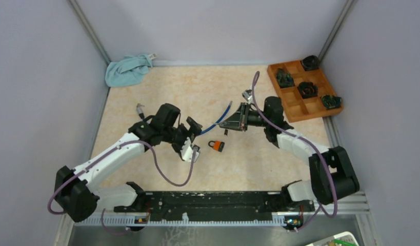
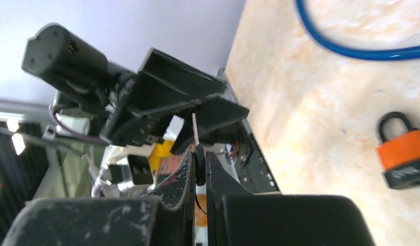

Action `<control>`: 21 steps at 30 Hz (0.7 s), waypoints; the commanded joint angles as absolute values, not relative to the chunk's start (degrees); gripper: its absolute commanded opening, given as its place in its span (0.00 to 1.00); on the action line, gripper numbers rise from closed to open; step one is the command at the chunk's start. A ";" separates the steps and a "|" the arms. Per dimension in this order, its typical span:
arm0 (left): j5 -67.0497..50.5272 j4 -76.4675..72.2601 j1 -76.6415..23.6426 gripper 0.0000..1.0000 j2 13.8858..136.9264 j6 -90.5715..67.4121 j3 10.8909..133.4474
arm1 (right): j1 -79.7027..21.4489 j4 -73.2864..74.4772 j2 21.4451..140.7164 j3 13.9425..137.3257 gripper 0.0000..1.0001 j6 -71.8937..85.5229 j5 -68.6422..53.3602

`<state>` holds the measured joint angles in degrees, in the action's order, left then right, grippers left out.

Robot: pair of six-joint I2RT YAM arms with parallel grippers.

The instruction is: Unlock with the key

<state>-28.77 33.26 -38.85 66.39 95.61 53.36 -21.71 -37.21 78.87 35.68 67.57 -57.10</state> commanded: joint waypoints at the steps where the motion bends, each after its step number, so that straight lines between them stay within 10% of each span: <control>1: -24.49 38.84 -38.69 0.96 71.41 84.14 53.98 | -17.81 -7.81 72.57 44.41 0.00 47.94 -53.94; 21: -38.13 46.46 -37.79 0.95 93.17 70.79 69.95 | -15.45 5.47 70.15 48.43 0.00 43.42 -48.03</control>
